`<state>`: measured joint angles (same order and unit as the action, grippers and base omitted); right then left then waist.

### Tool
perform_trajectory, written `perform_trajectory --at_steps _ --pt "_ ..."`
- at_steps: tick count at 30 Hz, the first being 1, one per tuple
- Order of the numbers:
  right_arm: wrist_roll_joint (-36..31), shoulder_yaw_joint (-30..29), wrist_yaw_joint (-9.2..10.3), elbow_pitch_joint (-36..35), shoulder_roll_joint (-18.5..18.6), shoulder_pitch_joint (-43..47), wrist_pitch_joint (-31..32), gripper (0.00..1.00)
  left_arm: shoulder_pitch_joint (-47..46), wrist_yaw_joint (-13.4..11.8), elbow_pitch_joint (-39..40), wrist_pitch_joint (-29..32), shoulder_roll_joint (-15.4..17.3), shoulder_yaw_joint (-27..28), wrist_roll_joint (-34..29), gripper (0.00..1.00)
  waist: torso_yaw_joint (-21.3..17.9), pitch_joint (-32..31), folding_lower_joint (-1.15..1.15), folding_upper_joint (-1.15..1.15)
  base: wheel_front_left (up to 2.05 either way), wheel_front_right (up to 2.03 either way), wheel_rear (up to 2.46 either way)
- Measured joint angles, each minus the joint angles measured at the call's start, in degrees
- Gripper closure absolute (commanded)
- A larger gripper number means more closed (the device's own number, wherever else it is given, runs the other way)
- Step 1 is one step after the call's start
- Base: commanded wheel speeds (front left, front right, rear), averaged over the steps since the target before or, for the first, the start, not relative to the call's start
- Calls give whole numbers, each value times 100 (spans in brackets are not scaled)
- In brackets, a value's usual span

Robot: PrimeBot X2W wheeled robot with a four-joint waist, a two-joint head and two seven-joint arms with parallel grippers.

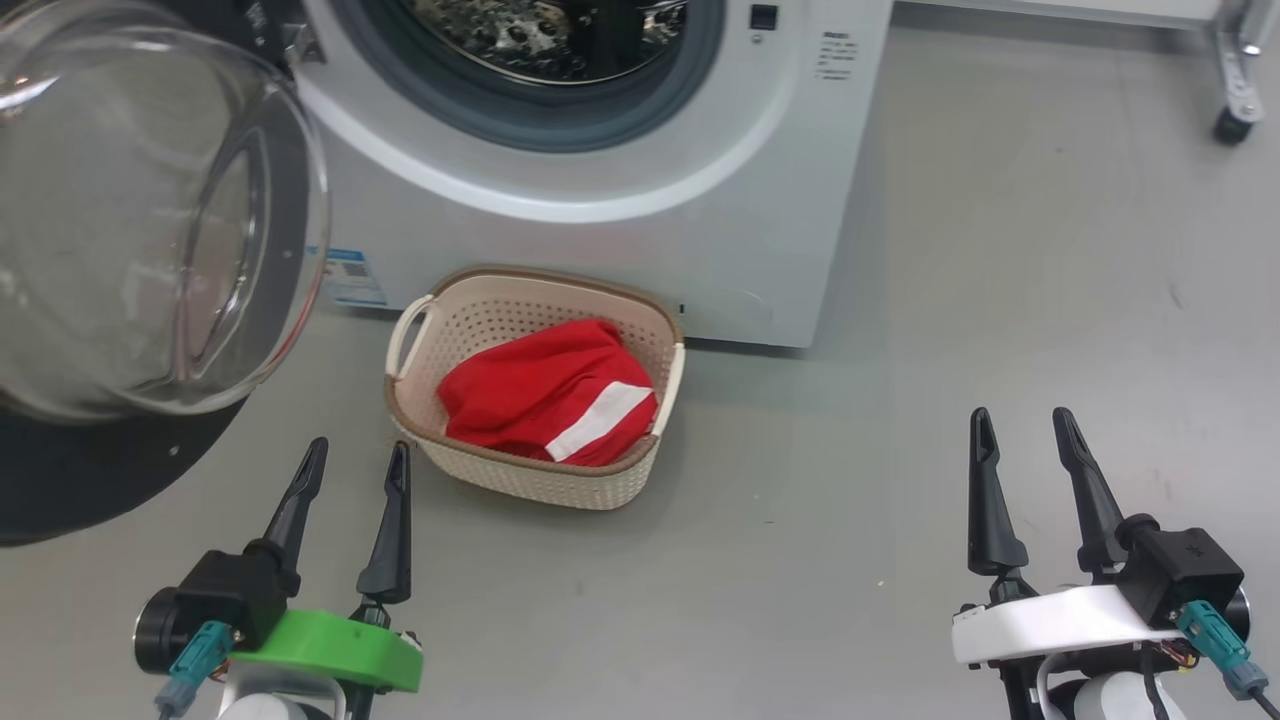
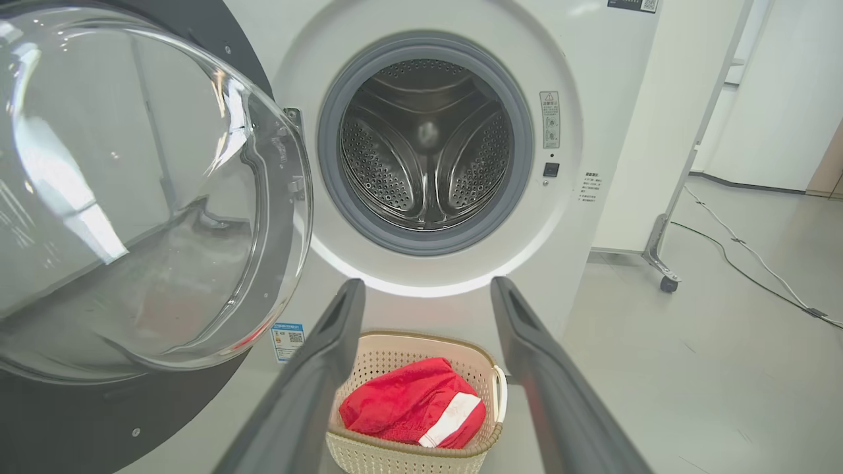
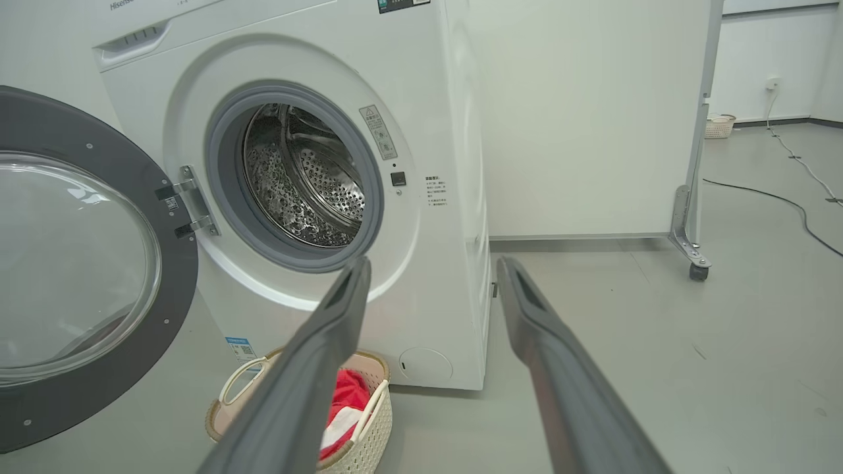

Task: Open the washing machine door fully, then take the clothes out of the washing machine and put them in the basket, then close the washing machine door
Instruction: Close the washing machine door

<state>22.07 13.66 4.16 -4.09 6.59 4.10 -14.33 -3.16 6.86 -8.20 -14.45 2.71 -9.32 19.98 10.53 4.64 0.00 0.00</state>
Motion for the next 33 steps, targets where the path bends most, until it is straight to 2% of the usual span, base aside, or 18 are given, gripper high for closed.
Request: perform_trajectory --at_steps 26,33 --pt "-104 130 -56 1 68 -344 145 0 -151 -59 43 0 -22 202 62 0 1887 333 0 0 0 0 0" --pt "-113 344 -176 94 59 -564 247 0 -150 -163 120 0 -36 471 121 0 2118 407 0 0 0 0 0"
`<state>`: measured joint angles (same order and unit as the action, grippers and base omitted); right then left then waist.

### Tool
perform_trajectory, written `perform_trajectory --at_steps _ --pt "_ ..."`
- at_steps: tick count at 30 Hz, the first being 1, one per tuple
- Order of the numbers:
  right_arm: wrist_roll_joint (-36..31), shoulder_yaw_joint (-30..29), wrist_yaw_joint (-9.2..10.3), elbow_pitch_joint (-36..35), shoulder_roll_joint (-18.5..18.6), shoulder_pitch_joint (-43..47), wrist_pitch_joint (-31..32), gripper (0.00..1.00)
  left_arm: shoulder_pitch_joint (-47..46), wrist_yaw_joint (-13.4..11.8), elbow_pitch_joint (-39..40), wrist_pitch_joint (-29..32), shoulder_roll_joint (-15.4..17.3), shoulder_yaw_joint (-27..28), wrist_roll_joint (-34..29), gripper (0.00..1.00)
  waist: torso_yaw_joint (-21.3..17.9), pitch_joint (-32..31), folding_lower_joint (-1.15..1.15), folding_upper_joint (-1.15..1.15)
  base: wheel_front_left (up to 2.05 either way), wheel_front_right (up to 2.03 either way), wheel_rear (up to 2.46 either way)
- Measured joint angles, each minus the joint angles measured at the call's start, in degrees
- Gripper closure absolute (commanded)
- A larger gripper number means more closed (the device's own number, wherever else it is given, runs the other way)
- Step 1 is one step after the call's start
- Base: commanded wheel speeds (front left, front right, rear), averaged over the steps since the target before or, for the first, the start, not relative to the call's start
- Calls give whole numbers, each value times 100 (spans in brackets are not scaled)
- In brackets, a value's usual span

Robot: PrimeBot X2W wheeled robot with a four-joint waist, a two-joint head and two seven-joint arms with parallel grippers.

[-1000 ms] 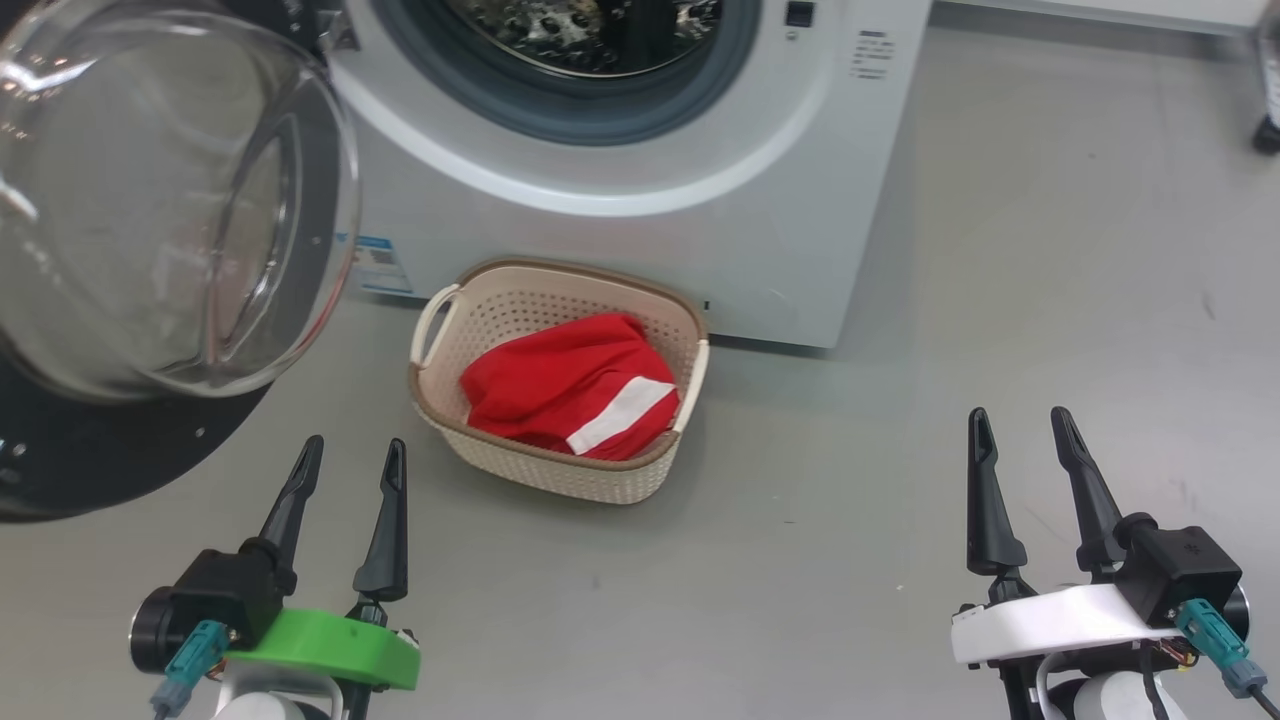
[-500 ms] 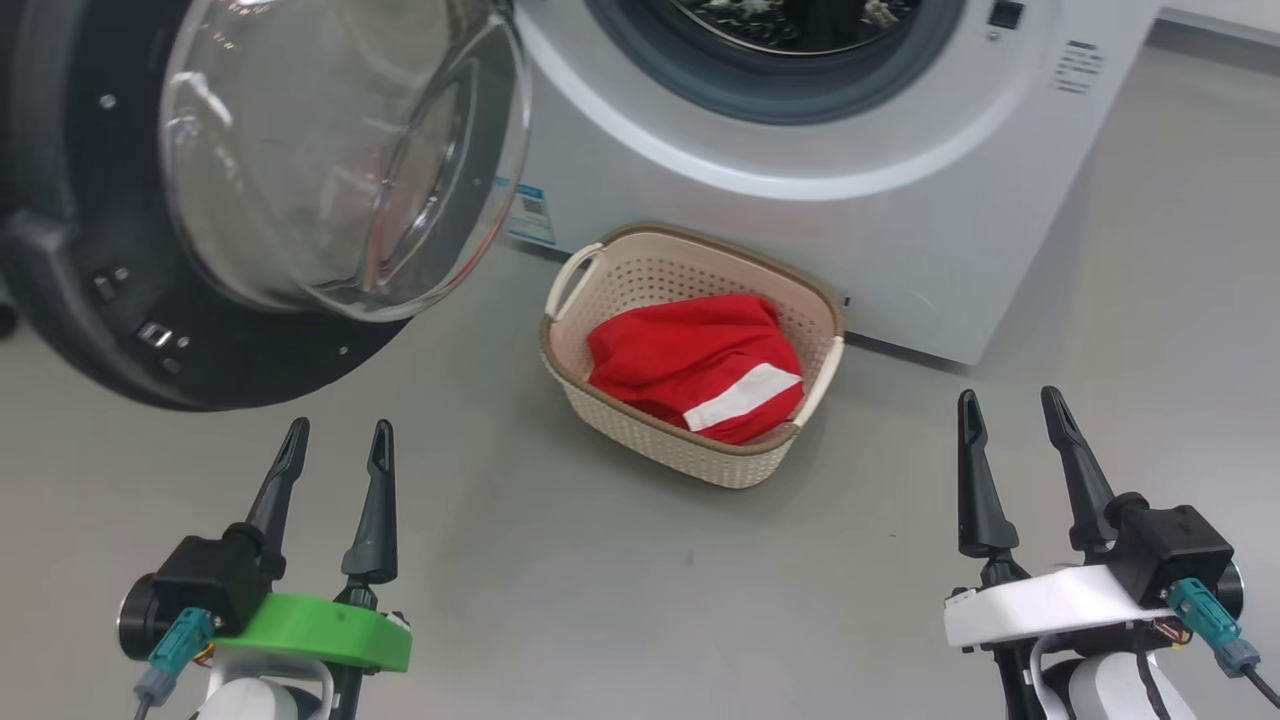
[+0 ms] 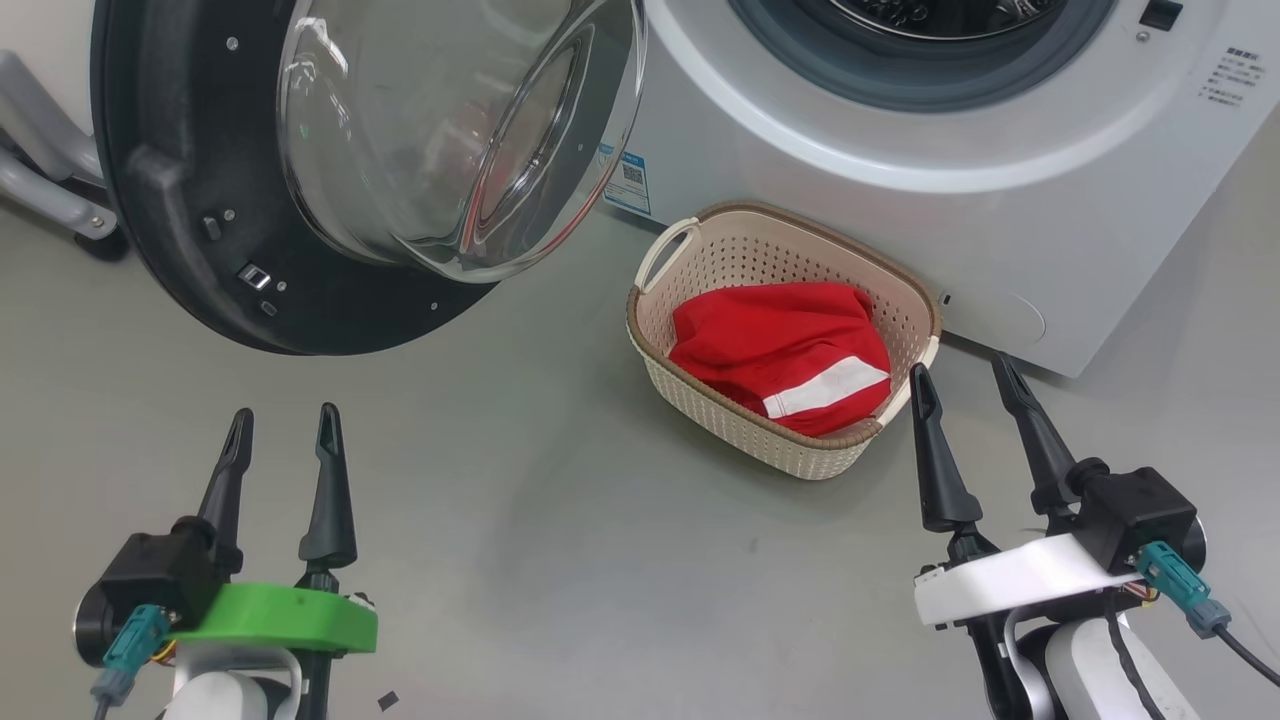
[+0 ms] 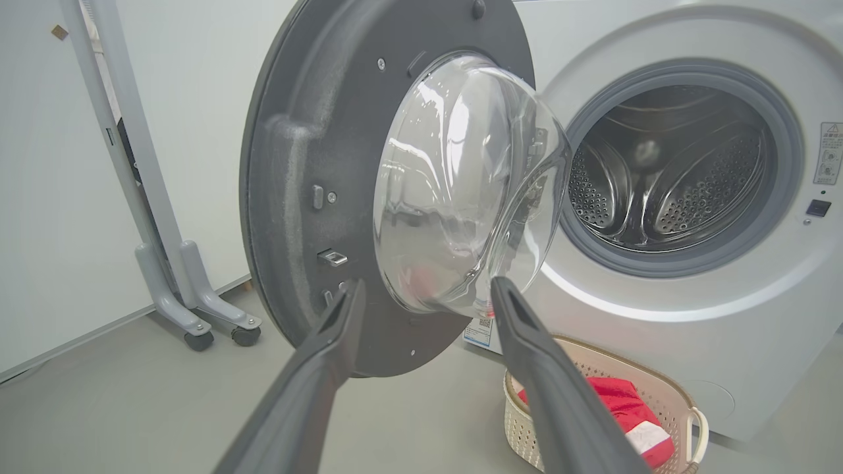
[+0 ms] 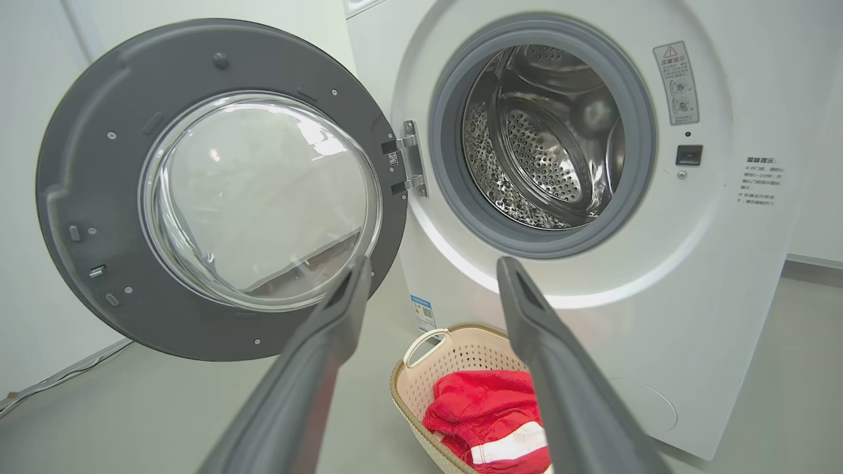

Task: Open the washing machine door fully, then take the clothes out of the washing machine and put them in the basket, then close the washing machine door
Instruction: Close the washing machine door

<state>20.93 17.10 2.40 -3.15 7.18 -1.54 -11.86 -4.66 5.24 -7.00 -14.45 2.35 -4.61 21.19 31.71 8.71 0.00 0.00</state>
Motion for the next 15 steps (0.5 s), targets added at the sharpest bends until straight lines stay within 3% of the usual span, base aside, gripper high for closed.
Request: perform_trajectory --at_steps 15 --pt "0 18 -78 225 -1 -161 23 0 7 -38 76 0 -5 58 1 0 30 -2 0 0 0 0 0"
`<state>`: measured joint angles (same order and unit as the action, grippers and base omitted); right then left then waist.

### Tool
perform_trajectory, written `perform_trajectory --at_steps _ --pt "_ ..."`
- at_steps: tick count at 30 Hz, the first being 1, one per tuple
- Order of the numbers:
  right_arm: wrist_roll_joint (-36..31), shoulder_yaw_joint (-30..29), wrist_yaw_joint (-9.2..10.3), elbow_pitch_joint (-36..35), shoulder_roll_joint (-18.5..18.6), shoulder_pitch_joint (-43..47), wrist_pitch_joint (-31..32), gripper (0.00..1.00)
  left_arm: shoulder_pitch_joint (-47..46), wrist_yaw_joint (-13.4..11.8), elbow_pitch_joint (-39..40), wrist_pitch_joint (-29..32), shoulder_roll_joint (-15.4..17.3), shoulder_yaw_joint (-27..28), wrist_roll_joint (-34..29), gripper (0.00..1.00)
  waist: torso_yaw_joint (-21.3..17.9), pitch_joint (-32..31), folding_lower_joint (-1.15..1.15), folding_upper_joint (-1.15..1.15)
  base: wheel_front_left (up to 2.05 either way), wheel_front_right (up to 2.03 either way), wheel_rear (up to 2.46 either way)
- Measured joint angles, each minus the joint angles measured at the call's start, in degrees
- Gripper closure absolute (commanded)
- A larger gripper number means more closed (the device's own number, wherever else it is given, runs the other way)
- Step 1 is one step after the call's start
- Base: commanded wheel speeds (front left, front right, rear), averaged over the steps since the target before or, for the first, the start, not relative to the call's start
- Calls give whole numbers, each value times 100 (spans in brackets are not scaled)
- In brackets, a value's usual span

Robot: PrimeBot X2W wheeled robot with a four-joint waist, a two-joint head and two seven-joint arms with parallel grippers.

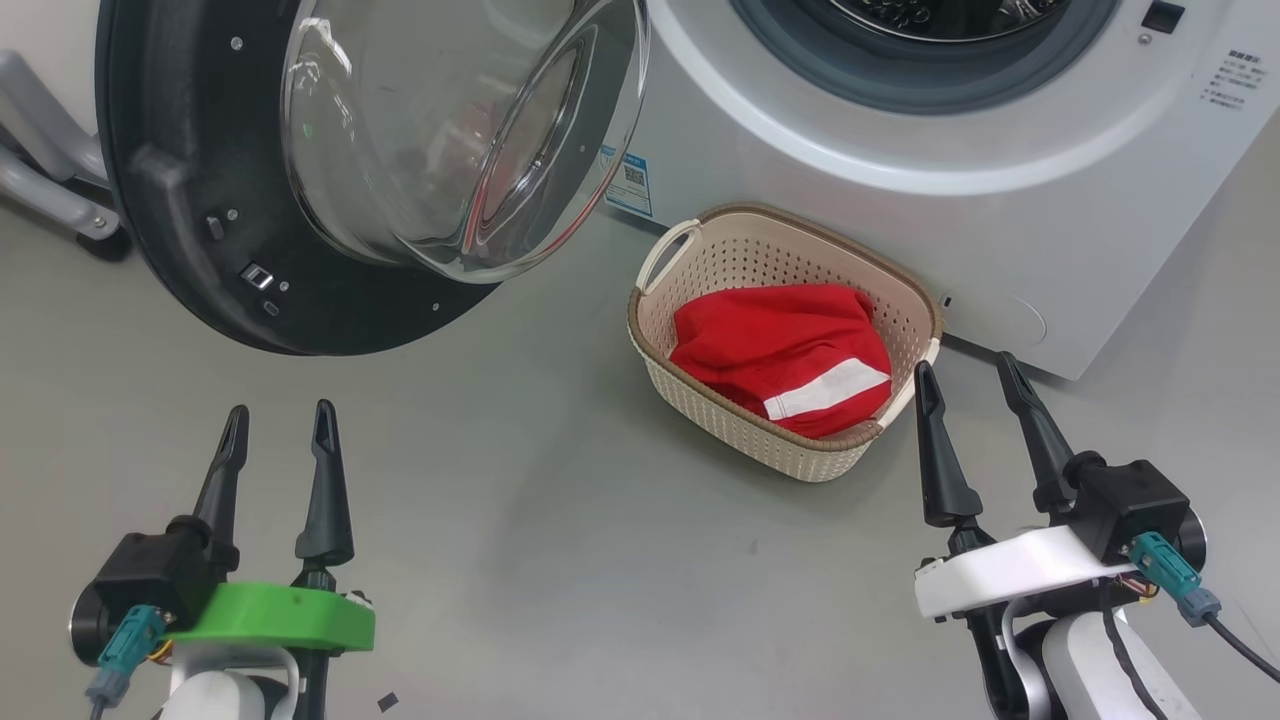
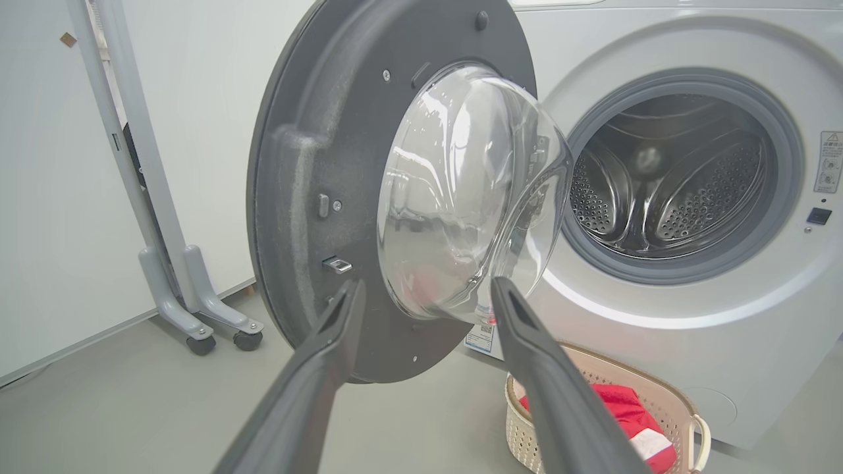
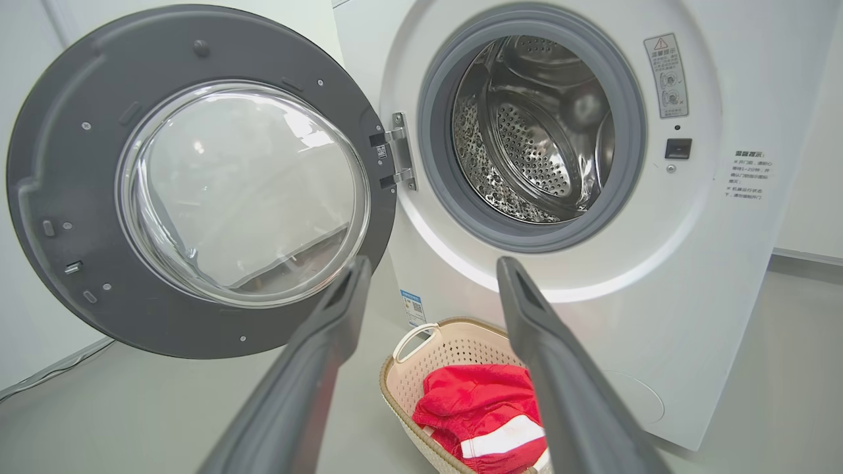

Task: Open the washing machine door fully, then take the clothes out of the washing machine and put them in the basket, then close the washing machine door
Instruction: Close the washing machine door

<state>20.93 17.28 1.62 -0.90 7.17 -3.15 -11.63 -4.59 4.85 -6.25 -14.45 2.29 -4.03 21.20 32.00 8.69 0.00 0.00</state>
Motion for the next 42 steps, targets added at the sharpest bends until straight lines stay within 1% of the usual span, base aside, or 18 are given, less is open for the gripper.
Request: perform_trajectory --at_steps 16,17,18,19,27,32,36,42 --pt "1 -18 2 108 -14 -1 -3 0 1 3 2 0 -2 -16 0 0 -28 -66 0 0 0 0 0" --pt "1 -18 2 114 -15 -1 -4 0 1 7 3 0 -2 -15 2 52 -29 -70 0 0 0 0 0" --pt "1 -18 3 121 -16 -1 -4 0 1 8 5 0 -2 -15 18 93 -30 -74 0 0 0 0 0" --pt "1 -16 3 124 -19 -1 -4 0 1 9 9 0 -2 -16 46 100 -31 -77 0 0 0 0 0" --pt "1 -15 5 124 -36 -1 -13 0 3 51 52 0 -3 -38 45 100 -35 -74 0 0 0 0 0" --pt "-3 -18 33 121 -26 5 -27 0 -10 60 240 0 30 43 31 100 -36 -57 0 0 0 0 0" --pt "-45 -21 65 57 -4 14 -27 0 -125 100 481 0 241 286 -19 100 -41 -7 0 0 0 0 0" --pt "-124 33 104 -67 11 13 24 0 -671 102 740 -25 782 831 -5 100 -110 137 0 0 0 0 0"
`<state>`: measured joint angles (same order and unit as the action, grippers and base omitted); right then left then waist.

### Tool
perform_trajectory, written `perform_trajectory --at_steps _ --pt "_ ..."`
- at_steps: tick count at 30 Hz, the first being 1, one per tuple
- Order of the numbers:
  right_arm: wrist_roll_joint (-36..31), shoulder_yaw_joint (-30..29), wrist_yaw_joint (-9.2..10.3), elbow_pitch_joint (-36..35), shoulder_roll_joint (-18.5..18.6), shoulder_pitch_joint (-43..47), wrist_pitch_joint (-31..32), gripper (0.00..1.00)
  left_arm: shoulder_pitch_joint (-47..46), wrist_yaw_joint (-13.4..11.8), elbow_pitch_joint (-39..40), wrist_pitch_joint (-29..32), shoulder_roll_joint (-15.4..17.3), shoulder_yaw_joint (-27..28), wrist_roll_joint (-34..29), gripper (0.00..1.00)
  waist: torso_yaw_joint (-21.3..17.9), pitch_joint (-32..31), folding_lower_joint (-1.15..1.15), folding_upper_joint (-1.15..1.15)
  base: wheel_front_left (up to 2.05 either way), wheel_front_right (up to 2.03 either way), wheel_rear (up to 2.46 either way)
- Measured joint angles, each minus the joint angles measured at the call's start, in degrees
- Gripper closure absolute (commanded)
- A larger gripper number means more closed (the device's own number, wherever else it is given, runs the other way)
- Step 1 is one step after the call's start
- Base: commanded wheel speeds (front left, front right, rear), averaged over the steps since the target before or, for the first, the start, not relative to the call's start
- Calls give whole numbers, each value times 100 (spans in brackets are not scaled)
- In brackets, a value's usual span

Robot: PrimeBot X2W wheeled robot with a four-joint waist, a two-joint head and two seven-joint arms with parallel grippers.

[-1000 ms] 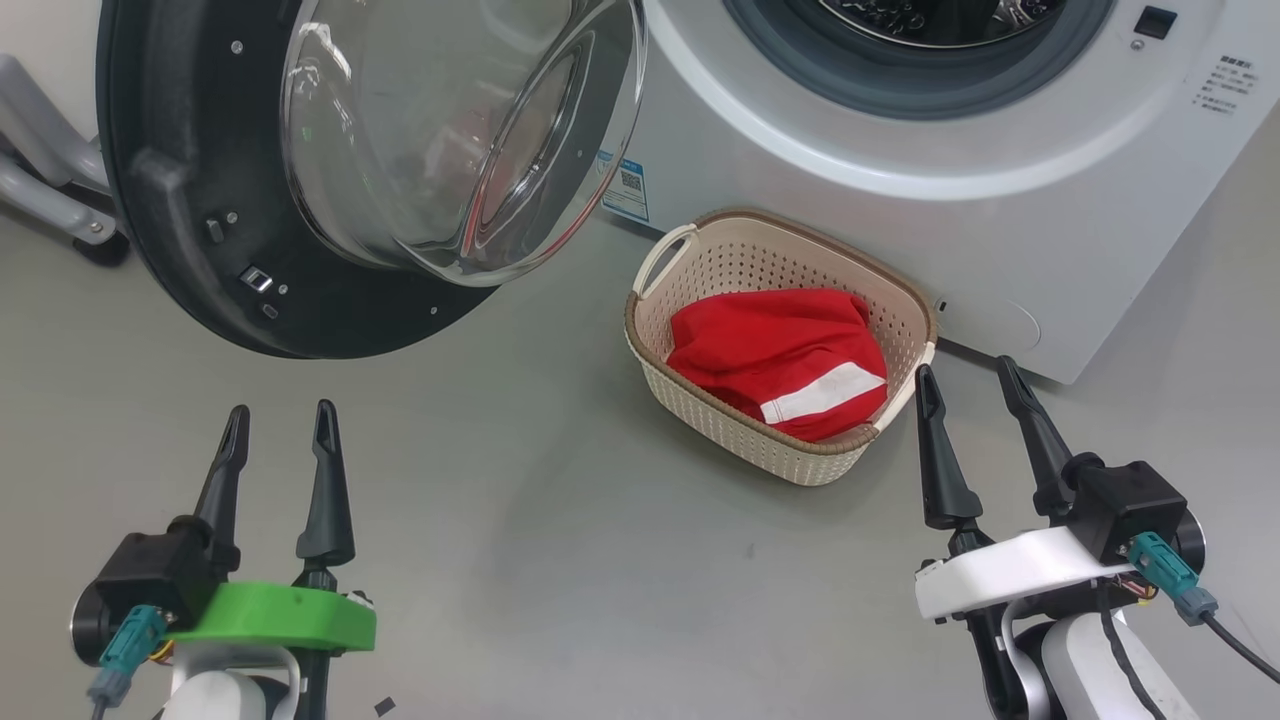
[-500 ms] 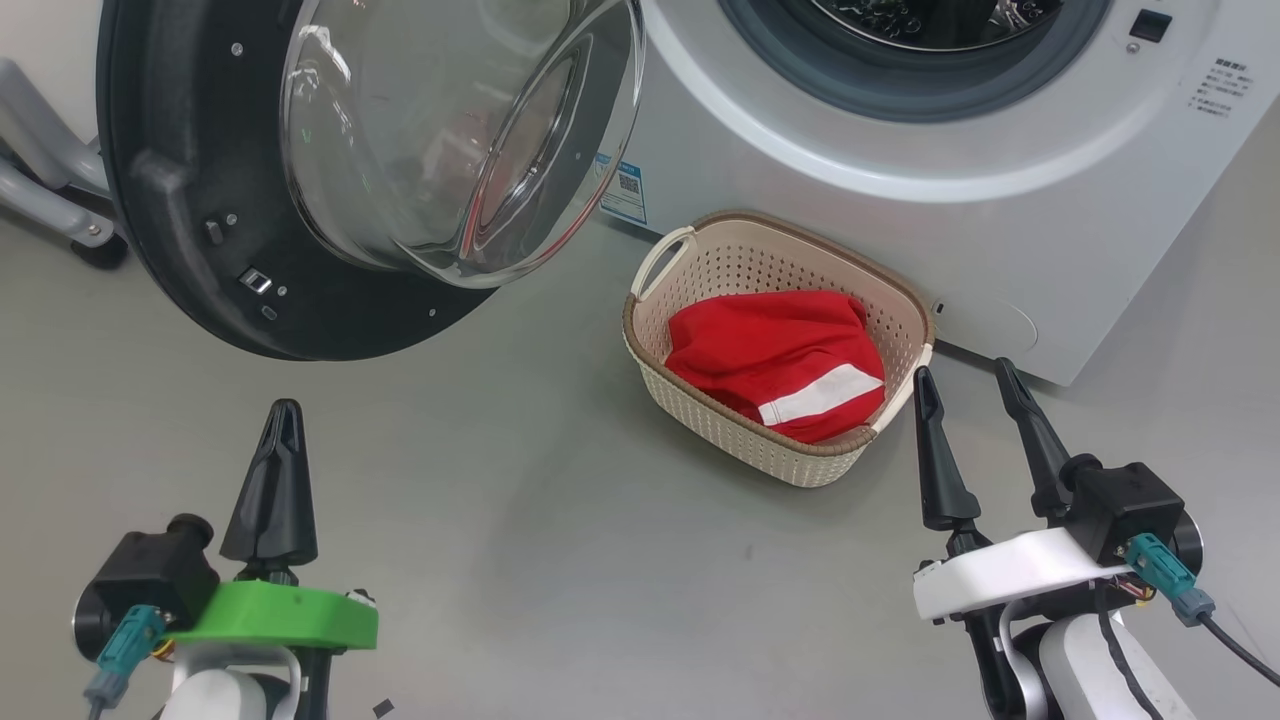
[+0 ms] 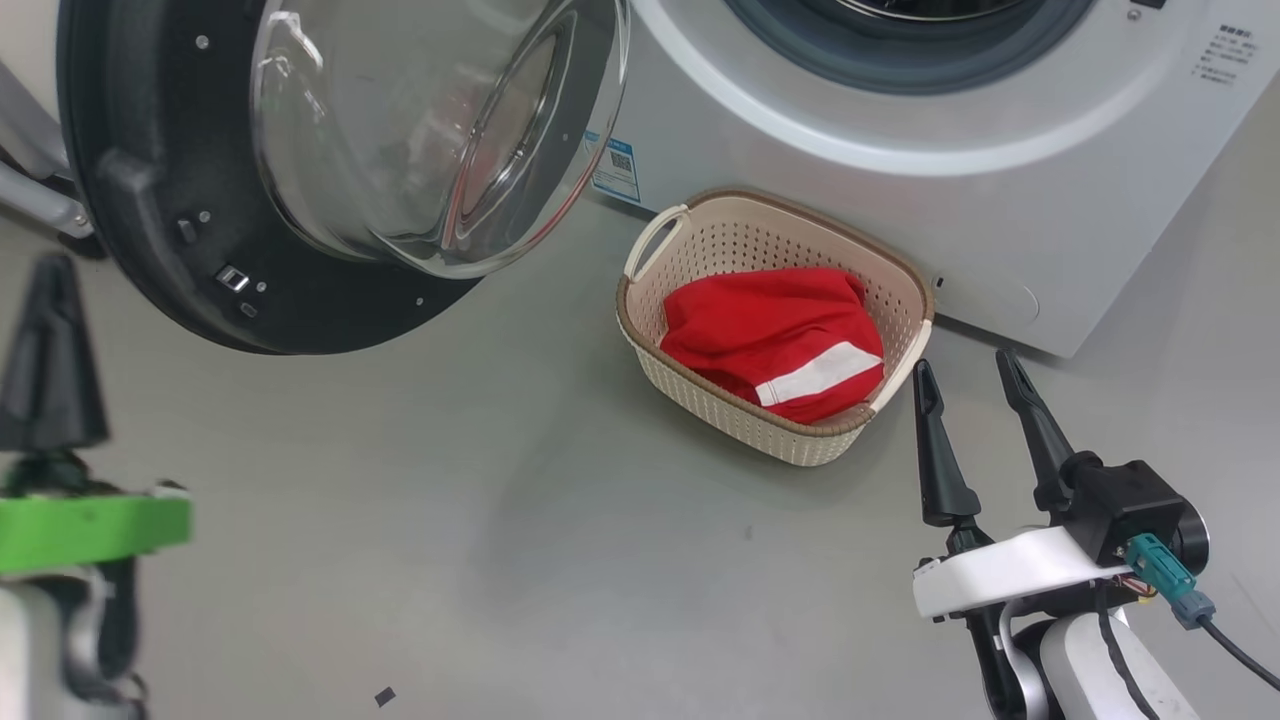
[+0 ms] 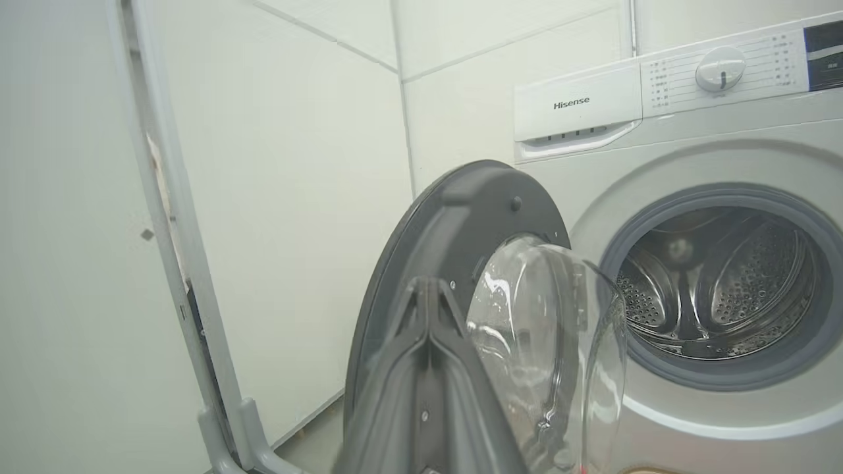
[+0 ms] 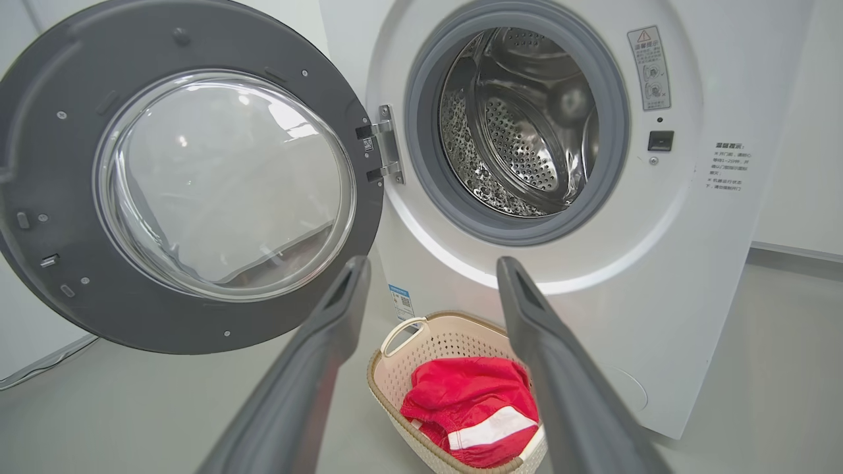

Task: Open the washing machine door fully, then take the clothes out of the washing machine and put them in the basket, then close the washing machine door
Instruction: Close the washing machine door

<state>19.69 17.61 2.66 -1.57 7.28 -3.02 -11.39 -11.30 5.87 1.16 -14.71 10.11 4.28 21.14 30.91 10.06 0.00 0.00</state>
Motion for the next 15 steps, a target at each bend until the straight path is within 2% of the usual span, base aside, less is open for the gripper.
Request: perform_trajectory --at_steps 7,8,12,15 --pt "-170 105 1 -103 81 -12 165 0 -842 5 101 65 753 888 330 100 -110 269 0 0 0 0 0" --pt "-170 105 1 -103 81 -12 165 0 -842 5 101 65 753 888 330 100 -110 269 0 0 0 0 0" --pt "-226 179 0 -158 111 -62 248 0 -1201 7 -157 280 1100 1273 655 100 -204 431 0 0 0 0 0" --pt "-242 190 -3 -178 154 -162 286 0 -1492 32 -541 471 1163 1529 1103 100 -297 538 0 0 0 0 0"
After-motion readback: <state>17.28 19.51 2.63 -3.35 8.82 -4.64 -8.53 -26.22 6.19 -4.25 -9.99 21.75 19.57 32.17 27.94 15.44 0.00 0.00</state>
